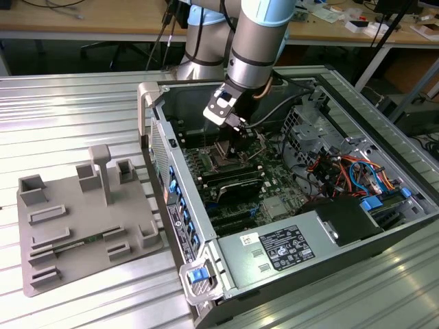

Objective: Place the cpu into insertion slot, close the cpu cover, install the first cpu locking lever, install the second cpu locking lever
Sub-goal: 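Place the cpu into insertion slot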

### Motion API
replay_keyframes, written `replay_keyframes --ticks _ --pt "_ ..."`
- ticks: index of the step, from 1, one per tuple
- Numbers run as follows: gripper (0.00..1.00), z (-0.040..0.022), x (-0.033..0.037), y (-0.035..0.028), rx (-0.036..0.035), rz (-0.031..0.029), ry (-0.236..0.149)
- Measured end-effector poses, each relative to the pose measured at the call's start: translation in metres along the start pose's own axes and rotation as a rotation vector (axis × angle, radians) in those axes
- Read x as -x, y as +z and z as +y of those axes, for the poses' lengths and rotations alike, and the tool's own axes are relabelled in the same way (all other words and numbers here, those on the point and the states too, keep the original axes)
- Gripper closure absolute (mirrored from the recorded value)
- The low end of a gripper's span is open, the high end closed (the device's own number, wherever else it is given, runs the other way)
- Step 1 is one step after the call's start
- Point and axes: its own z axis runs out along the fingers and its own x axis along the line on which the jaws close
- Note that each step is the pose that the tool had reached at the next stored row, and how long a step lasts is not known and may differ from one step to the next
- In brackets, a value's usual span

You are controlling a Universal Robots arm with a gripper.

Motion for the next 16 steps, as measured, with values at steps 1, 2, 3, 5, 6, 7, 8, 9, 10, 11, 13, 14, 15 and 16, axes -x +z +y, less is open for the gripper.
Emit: replay_keyframes --ticks 1,2,3,5,6,7,8,9,10,11,13,14,15,16 --pt "0.45 0.0 0.0 0.0002 0.0 0.0 0.0" --pt "0.45 0.0 0.0 0.0004 0.0 0.0 0.0" --pt "0.45 0.0 0.0 0.0006 0.0 0.0001 0.0" --pt "0.45 0.0 -0.0001 0.0011 0.0 0.0001 0.0" --pt "0.45 0.0 -0.0001 0.0013 0.0001 0.0001 0.0" --pt "0.45 0.0 -0.0001 0.0017 0.0 0.0 0.0" --pt "0.45 0.0 -0.0001 0.0021 0.0 0.0001 0.0" --pt "0.45 0.0 -0.0001 0.0023 0.0 0.0 0.0" --pt "0.45 0.0 -0.0001 0.0025 0.0 0.0 0.0" --pt "0.45 0.0 -0.0001 0.0028 0.0 0.0 0.0" --pt "0.45 0.0 -0.0001 0.0031 0.0 0.0 0.0" --pt "0.45 0.0 -0.0001 0.0034 0.0 0.0 0.0" --pt "0.45 0.0 -0.0002 0.0036 0.0 0.0001 0.0" --pt "0.45 0.0 -0.0002 0.0038 0.0 0.0001 0.0"
